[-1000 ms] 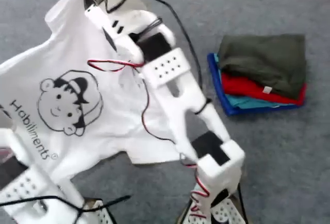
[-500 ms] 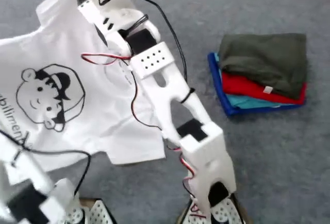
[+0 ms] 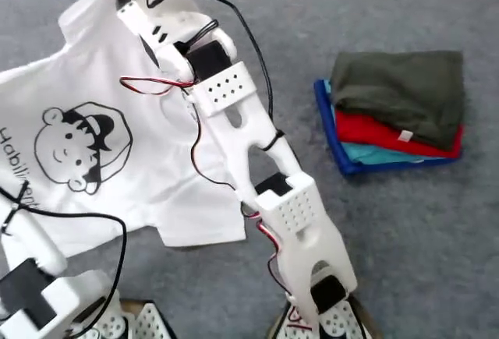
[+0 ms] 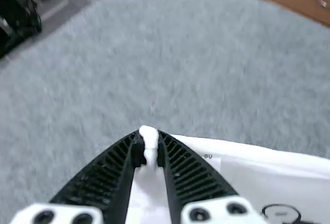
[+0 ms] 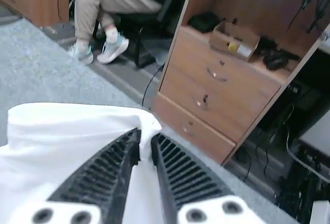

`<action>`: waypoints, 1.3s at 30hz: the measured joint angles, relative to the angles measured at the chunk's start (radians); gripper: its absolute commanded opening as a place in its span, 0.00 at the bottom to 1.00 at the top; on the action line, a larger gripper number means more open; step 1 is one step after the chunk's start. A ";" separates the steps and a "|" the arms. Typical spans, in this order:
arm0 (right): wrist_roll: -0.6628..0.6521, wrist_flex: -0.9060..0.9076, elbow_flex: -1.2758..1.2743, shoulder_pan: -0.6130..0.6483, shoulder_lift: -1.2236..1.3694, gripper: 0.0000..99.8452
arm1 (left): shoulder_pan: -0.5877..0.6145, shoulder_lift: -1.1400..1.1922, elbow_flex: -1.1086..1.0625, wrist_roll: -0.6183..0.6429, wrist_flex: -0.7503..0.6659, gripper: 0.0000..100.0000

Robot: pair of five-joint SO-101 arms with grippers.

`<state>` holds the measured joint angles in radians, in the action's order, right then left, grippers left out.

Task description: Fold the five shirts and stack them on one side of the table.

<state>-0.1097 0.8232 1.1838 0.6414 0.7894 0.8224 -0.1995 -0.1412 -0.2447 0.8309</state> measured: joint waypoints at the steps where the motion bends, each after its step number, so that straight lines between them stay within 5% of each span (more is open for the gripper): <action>1: 0.000 0.052 0.021 0.000 0.000 0.00 | 0.003 -0.002 -0.020 0.015 0.008 0.02; 17: -0.109 0.928 0.425 0.063 -0.002 0.00 | -0.003 -0.330 -0.485 0.005 -0.018 0.02; 27: -0.109 0.948 0.347 0.075 -0.048 0.00 | 0.014 -0.601 -0.706 -0.061 0.081 0.02; 39: -0.109 0.939 -0.233 0.072 -0.417 0.00 | 0.020 -0.753 -0.856 -0.072 0.086 0.02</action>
<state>-0.2186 1.7622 0.9505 0.7135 0.3721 0.8424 -0.9528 -0.9973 -0.3168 0.9168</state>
